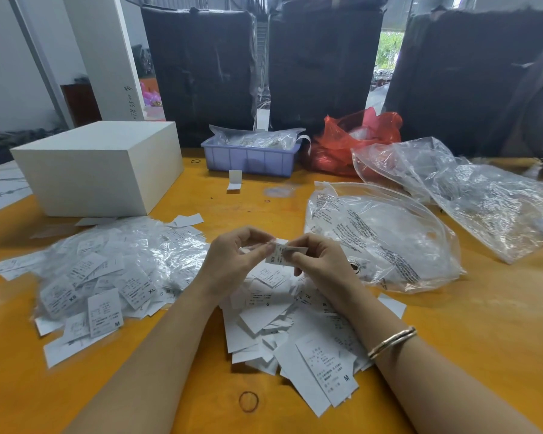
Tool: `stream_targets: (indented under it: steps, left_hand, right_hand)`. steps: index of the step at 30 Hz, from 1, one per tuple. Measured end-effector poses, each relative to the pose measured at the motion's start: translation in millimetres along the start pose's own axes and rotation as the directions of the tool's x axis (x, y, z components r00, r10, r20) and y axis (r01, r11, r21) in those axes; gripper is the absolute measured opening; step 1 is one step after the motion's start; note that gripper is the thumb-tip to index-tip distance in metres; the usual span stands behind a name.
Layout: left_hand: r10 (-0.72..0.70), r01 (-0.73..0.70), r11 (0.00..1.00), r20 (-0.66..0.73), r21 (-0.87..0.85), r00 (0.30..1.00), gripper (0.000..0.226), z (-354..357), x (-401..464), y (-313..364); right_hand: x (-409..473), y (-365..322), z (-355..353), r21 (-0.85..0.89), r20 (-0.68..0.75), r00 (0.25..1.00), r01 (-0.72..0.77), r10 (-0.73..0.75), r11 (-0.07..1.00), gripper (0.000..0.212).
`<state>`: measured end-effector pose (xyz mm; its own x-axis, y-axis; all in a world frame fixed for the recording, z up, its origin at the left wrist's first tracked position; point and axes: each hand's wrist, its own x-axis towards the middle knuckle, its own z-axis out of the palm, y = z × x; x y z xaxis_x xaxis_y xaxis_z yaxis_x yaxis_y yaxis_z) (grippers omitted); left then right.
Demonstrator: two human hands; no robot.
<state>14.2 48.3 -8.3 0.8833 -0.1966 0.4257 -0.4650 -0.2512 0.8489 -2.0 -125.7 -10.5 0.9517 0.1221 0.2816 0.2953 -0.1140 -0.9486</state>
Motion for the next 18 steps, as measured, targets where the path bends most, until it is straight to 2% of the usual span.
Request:
stream_targets:
  steps: [5, 9, 12, 14, 18]
  left_hand:
    - [-0.004, 0.005, 1.0, -0.021, 0.012, 1.0, 0.004, -0.5, -0.2, -1.3]
    - [-0.008, 0.002, 0.996, 0.063, 0.086, 0.998, 0.008, 0.3, -1.6, 1.6]
    - [-0.035, 0.035, 0.999, 0.028, -0.011, 0.999, 0.019, 1.6, -0.9, 2.0]
    - [-0.064, 0.061, 0.992, -0.02, -0.107, 0.998, 0.019, 0.9, -0.8, 3.3]
    - [-0.049, 0.05, 0.998, 0.031, -0.025, 0.998, 0.014, 1.9, -2.0, 4.1]
  right_hand:
    - [-0.2, -0.9, -0.5, -0.027, -0.01, 1.0, 0.007, -0.007, 1.0, 0.011]
    - [-1.6, -1.1, 1.5, -0.073, 0.048, 0.999, 0.022, -0.019, 0.997, 0.008]
    - [-1.8, -1.5, 2.3, 0.069, 0.002, 1.0, -0.003, 0.003, 0.998, 0.016]
    - [-0.7, -1.5, 0.8, 0.154, -0.066, 0.997, -0.025, 0.035, 0.988, 0.01]
    - [-0.8, 0.2, 2.7, 0.018, -0.064, 0.998, -0.008, 0.009, 1.0, 0.008]
